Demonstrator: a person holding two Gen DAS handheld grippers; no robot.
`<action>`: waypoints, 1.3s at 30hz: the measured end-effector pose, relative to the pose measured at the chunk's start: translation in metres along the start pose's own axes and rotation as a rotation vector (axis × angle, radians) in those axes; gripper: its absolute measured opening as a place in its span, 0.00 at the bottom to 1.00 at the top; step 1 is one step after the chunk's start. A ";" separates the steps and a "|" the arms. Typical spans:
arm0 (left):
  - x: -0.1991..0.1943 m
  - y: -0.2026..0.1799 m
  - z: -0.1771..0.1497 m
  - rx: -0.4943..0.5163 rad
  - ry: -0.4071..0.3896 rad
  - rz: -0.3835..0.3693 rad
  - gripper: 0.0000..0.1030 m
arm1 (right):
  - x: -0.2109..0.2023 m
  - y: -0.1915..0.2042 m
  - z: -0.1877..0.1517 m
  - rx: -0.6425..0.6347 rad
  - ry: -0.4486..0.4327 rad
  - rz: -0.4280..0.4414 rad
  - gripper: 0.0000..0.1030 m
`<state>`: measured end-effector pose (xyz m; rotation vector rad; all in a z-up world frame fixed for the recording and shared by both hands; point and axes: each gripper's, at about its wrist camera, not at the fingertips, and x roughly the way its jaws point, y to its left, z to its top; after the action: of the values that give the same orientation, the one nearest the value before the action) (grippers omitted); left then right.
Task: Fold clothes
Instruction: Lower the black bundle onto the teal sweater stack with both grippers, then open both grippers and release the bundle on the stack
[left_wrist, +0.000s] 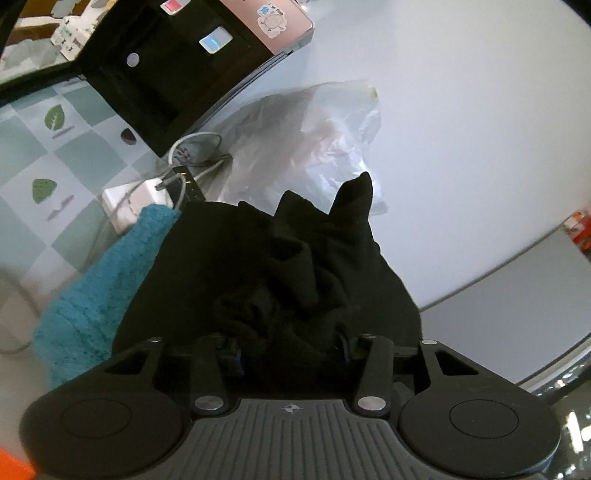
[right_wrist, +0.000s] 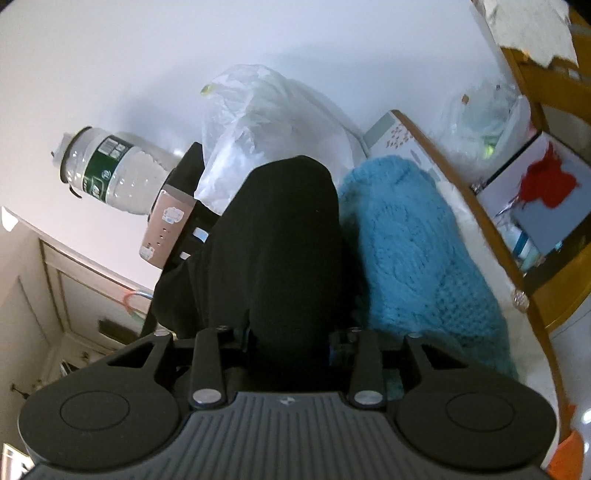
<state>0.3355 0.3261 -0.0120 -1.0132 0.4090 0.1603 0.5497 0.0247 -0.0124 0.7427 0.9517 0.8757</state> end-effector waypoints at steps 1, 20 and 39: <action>0.000 0.001 0.002 -0.008 0.005 -0.009 0.49 | 0.000 -0.003 -0.001 0.006 0.000 0.007 0.40; -0.077 -0.051 0.018 0.148 0.048 0.039 1.00 | -0.077 0.080 -0.017 -0.233 -0.092 -0.296 0.64; -0.204 -0.067 -0.055 0.333 0.107 0.131 1.00 | -0.218 0.193 -0.141 -0.492 -0.131 -0.349 0.84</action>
<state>0.1559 0.2553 0.0981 -0.6693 0.5793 0.1501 0.2981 -0.0579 0.1736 0.1985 0.6811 0.7014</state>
